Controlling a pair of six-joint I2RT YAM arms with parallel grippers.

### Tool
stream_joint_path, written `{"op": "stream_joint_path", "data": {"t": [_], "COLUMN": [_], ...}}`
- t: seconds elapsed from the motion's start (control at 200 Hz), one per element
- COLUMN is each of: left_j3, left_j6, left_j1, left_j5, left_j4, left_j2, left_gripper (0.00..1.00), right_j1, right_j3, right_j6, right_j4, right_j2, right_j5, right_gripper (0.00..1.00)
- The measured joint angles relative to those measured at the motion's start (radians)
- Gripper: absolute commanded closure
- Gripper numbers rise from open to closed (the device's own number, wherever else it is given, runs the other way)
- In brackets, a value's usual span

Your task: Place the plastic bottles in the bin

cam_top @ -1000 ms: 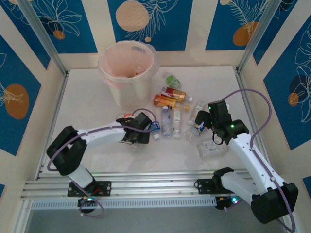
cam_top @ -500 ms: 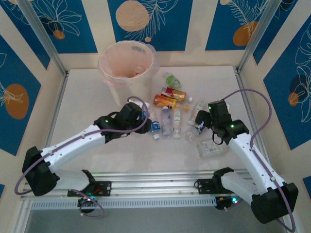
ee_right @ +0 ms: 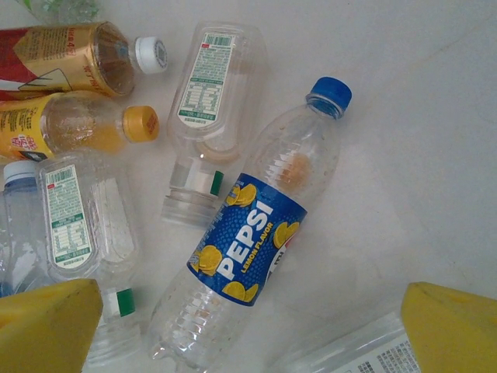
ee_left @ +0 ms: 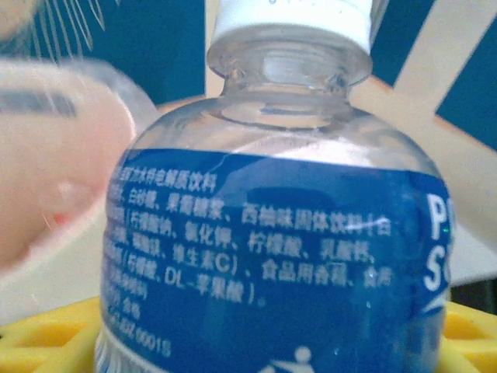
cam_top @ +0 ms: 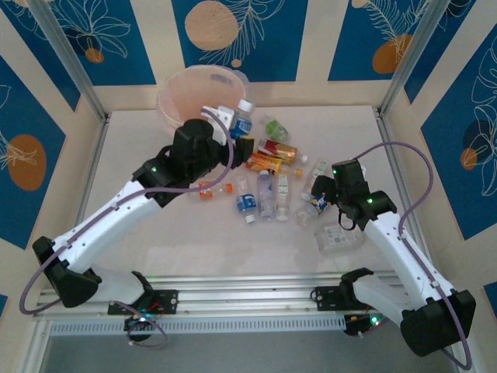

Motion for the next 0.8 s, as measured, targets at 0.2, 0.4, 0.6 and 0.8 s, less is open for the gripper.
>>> {"op": "stream_joint_path", "data": {"t": [0.2, 0.4, 0.6, 0.8], "left_j3": [0.198, 0.389, 0.502, 0.658], "left_j6": [0.077, 0.076, 0.075, 0.076], "left_j1": [0.138, 0.298, 0.398, 0.472], "left_j5": [0.045, 0.119, 0.200, 0.325], "left_j4": [0.041, 0.036, -0.021, -0.140], "left_j2": [0.113, 0.275, 0.420, 0.562], "left_gripper": [0.31, 0.31, 0.31, 0.30], "right_j1": [0.000, 0.006, 0.007, 0.007], "right_j3": [0.000, 0.000, 0.000, 0.000], "right_j6": [0.000, 0.004, 0.007, 0.007], "right_j4": [-0.002, -0.022, -0.042, -0.056], "right_j2": [0.000, -0.013, -0.040, -0.042], "right_j5": [0.000, 0.000, 0.001, 0.001], "right_gripper": [0.01, 0.01, 0.01, 0.01]}}
